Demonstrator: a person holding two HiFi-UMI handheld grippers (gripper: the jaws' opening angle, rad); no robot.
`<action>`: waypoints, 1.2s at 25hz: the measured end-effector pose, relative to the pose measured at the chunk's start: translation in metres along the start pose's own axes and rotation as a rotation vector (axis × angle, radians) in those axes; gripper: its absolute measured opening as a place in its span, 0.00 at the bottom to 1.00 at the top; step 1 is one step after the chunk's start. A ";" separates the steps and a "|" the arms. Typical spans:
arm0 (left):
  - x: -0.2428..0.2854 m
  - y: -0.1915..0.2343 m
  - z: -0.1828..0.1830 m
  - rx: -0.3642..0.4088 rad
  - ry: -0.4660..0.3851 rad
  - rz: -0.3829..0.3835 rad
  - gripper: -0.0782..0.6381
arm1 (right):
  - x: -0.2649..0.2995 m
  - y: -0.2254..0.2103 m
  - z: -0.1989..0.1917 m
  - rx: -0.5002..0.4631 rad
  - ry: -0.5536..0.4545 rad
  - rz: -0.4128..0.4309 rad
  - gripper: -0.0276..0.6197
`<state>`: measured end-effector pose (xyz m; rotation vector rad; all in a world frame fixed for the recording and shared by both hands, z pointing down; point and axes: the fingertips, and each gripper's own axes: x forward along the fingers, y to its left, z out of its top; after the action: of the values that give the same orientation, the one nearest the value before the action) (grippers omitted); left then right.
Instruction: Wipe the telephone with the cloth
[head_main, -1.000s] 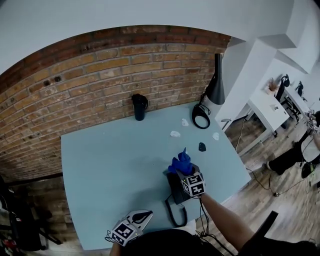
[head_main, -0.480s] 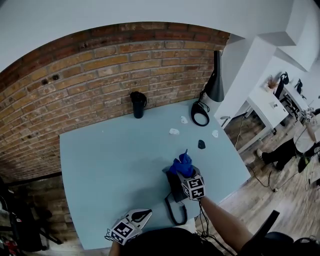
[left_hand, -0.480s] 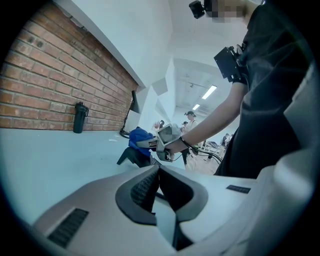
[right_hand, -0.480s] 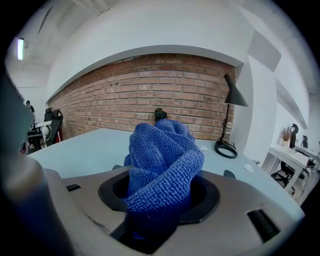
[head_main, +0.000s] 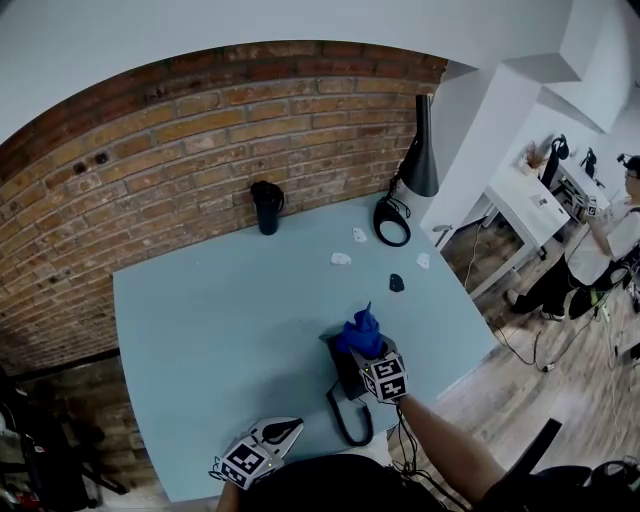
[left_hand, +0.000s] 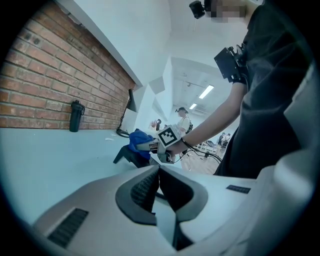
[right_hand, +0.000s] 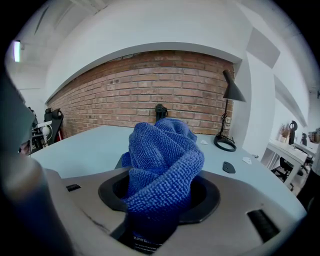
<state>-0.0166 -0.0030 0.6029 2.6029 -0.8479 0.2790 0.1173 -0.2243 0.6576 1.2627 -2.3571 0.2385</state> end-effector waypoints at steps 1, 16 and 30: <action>0.001 0.000 0.000 0.002 0.001 -0.003 0.11 | -0.001 0.002 -0.002 -0.002 0.005 0.005 0.39; 0.003 -0.006 -0.003 0.011 0.004 -0.021 0.11 | -0.012 0.010 -0.017 0.028 0.016 -0.008 0.39; 0.004 -0.006 -0.005 0.012 0.014 -0.023 0.11 | -0.023 0.019 -0.033 0.033 0.029 0.001 0.39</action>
<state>-0.0100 0.0011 0.6072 2.6168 -0.8135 0.2965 0.1229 -0.1849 0.6774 1.2650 -2.3387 0.2947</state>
